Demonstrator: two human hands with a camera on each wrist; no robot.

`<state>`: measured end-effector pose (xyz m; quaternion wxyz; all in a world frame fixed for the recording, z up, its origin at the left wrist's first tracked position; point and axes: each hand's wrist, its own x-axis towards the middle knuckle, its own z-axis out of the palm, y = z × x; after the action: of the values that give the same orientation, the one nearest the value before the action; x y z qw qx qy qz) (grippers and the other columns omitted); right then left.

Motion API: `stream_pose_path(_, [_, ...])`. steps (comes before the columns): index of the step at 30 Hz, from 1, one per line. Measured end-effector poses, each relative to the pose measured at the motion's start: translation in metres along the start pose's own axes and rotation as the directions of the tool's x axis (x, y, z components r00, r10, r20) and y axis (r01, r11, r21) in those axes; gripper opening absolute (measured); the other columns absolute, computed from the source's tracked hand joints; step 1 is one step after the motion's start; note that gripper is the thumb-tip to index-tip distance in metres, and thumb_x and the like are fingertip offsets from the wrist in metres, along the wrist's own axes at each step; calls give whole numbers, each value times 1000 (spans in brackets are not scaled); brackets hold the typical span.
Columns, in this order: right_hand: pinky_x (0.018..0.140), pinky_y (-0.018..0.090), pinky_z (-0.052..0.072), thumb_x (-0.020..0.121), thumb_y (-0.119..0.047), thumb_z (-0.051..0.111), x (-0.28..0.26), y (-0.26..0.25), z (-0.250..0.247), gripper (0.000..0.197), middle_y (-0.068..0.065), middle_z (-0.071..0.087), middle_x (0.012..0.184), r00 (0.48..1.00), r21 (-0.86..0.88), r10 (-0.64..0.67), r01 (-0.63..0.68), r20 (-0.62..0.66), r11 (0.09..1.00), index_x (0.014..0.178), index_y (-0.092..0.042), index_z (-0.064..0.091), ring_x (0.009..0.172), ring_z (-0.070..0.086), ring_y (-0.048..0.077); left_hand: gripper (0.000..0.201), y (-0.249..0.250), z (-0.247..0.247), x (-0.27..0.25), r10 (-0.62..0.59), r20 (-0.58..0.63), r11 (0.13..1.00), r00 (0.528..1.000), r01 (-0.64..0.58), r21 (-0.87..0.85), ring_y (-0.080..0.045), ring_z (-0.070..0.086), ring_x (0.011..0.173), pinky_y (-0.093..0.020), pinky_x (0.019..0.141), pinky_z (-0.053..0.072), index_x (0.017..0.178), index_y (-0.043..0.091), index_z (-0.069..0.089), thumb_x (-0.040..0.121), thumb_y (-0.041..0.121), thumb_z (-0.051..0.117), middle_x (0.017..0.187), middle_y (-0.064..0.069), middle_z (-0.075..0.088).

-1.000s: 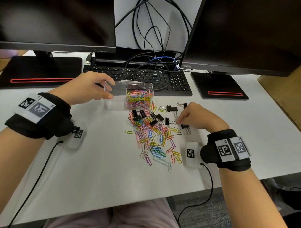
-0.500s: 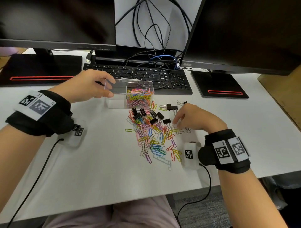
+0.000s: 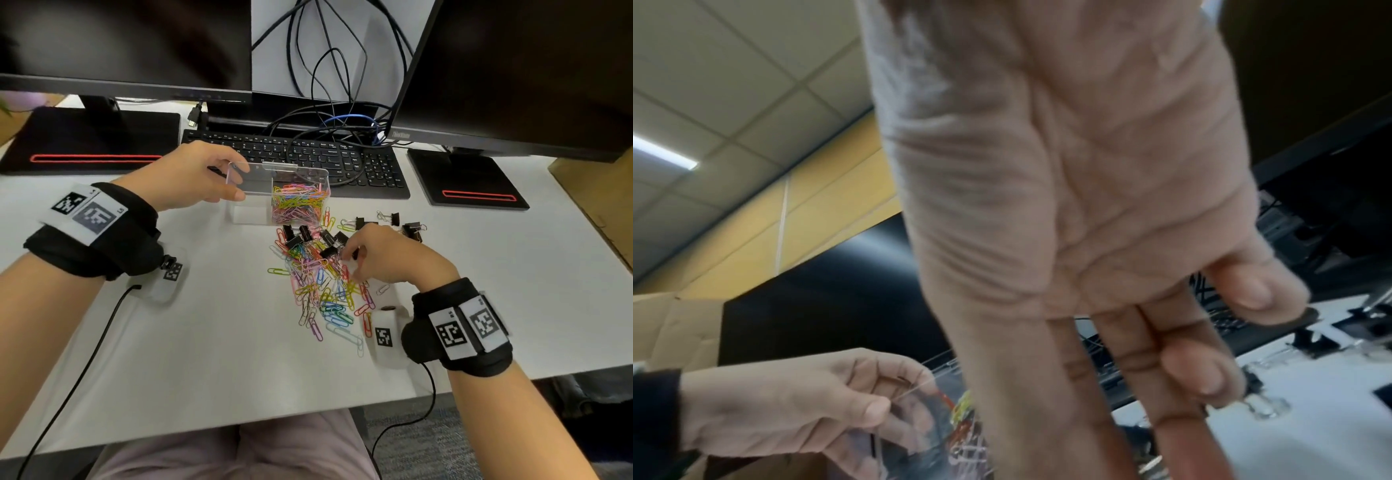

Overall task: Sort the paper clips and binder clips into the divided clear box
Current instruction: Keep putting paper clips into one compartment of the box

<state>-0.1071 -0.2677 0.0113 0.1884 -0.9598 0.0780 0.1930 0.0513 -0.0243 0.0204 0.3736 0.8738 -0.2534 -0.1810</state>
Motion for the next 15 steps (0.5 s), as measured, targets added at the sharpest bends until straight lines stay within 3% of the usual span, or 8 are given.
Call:
stream_pose_path(3, [73, 30, 48, 67, -38, 84, 3, -3, 4, 67, 2, 56, 114, 998, -41, 53, -52, 33, 998, 123, -16, 56, 95, 56, 20, 43, 0, 0, 0, 1, 2, 1000, 1000, -1, -1, -21, 67, 96, -32, 80, 54, 120, 23, 62, 81, 15, 77, 108, 0, 65])
stream_pose_path(4, [78, 33, 49, 64, -43, 84, 3, -4, 5, 72, 3, 55, 117, 997, -49, 70, -68, 43, 997, 123, -16, 53, 98, 56, 21, 42, 0, 1, 0, 2, 1, 1000, 1000, -2, -9, -21, 66, 94, -31, 79, 54, 120, 23, 62, 81, 15, 77, 109, -1, 65])
stream_pose_path(7, [85, 38, 50, 62, -50, 83, 3, -12, 6, 75, 2, 56, 111, 994, -88, 91, -85, 56, 992, 119, -15, 50, 99, 56, 22, 41, 0, 1, 1, 8, -2, 1000, 1000, -8, -20, -20, 65, 90, -26, 74, 52, 119, 21, 63, 81, 13, 77, 109, -2, 65])
stream_pose_path(11, [84, 38, 42, 61, -57, 81, 5, -21, 10, 71, -1, 55, 97, 992, -183, 103, -88, 75, 979, 109, -15, 48, 92, 53, 22, 41, 0, 1, 1, 10, 6, 1000, 1000, -10, -15, -15, 64, 83, -24, 71, 50, 119, 22, 62, 81, 15, 76, 108, -1, 65])
stream_pose_path(15, [77, 38, 37, 64, -58, 79, 8, -29, 13, 57, -4, 47, 75, 993, -255, 105, -87, 60, 963, 79, -18, 42, 76, 48, 20, 41, -1, 1, 1, 12, 4, 1000, 1000, -11, -17, -15, 64, 84, -24, 70, 50, 119, 23, 62, 82, 15, 76, 108, -1, 65])
